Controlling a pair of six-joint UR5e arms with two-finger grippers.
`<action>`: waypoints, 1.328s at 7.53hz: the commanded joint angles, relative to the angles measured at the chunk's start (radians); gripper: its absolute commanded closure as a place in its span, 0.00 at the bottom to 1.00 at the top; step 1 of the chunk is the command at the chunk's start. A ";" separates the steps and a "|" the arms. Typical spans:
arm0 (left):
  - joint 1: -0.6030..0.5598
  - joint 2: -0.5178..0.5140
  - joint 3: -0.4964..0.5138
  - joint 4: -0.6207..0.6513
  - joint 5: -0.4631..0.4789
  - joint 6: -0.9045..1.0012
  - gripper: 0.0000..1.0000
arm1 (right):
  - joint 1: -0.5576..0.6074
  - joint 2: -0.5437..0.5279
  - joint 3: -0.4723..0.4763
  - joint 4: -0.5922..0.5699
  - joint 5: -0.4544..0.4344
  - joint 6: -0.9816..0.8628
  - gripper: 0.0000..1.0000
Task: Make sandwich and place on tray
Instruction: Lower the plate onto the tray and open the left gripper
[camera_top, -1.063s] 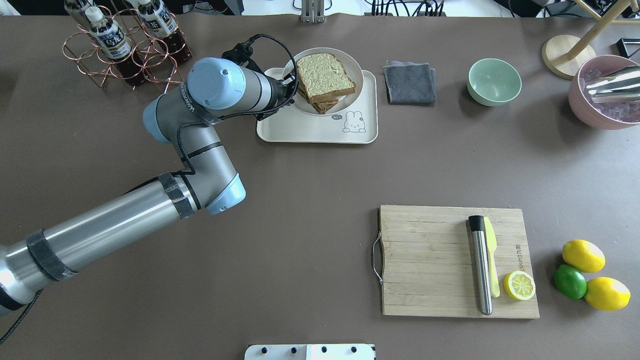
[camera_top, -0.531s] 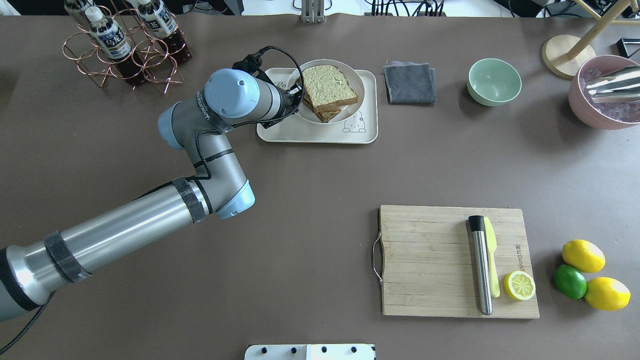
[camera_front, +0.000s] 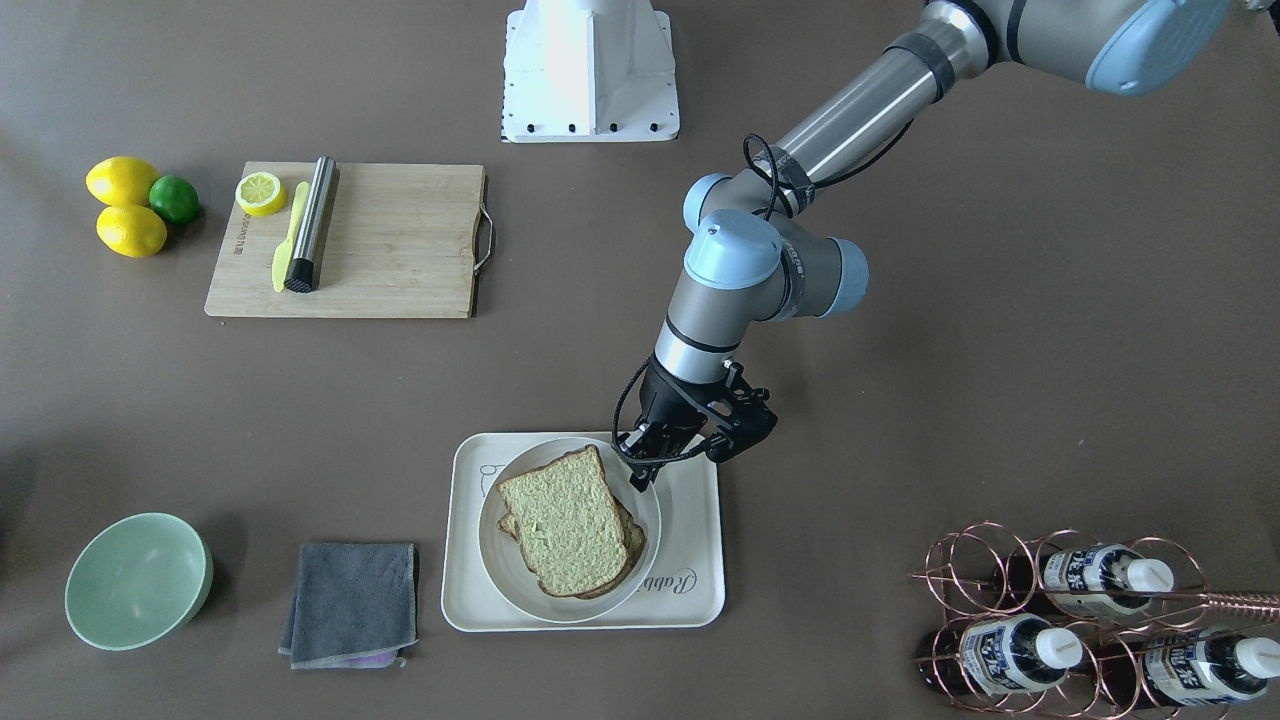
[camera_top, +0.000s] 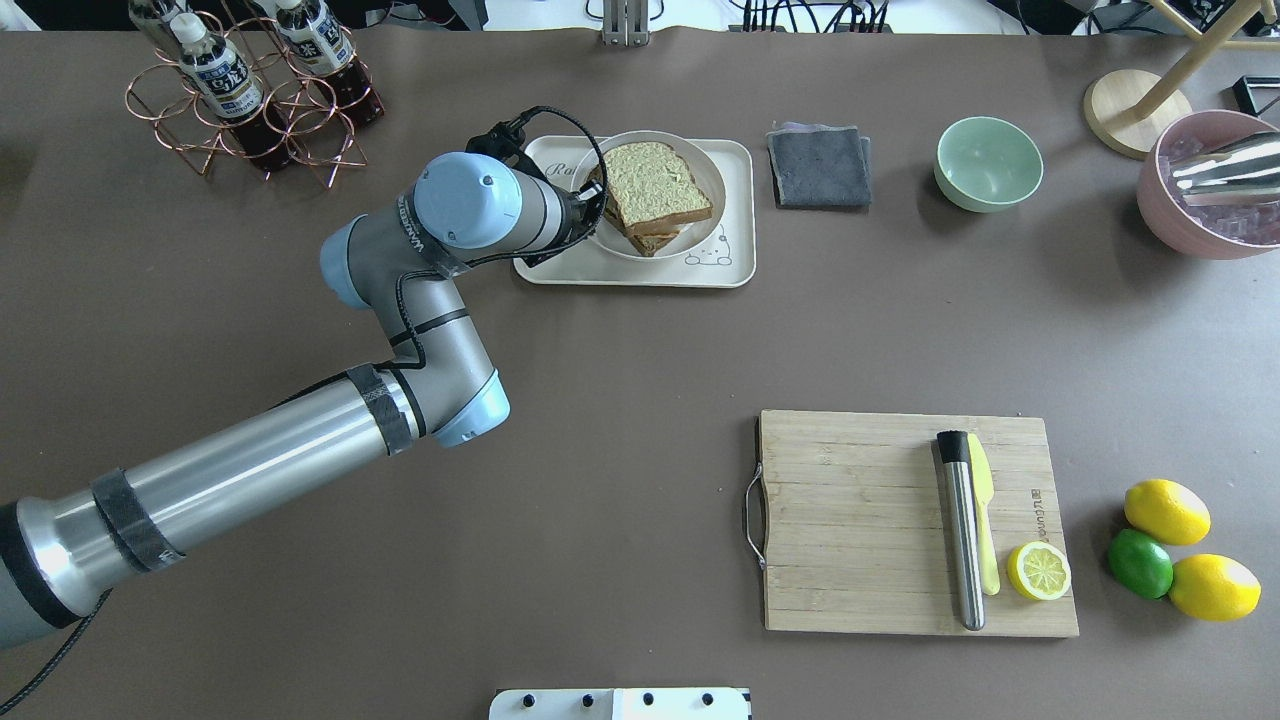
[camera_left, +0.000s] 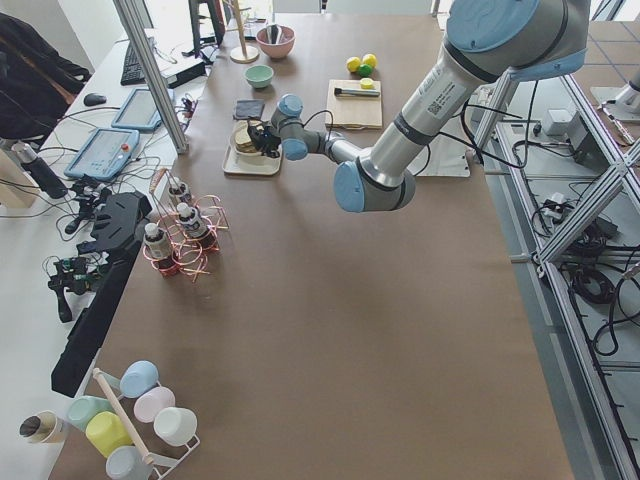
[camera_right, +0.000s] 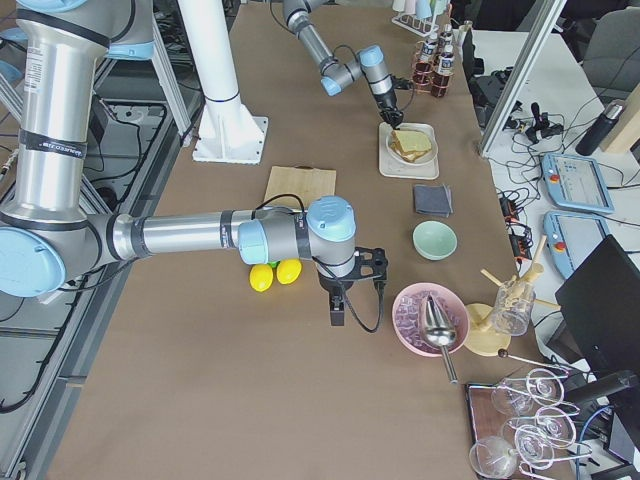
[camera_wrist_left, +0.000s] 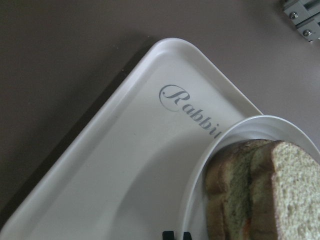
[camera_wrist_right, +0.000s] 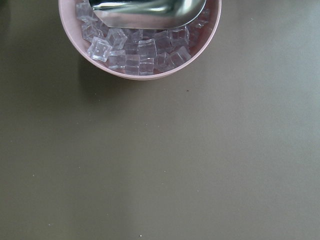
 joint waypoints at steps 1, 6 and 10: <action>-0.001 0.001 0.000 0.001 0.002 0.080 1.00 | 0.000 0.001 -0.001 0.000 0.000 0.005 0.01; -0.020 0.036 -0.028 -0.045 -0.006 0.111 0.02 | 0.000 -0.001 -0.001 -0.001 0.000 0.005 0.01; -0.117 0.143 -0.201 -0.007 -0.153 0.140 0.02 | 0.002 0.003 -0.005 -0.003 0.000 0.005 0.01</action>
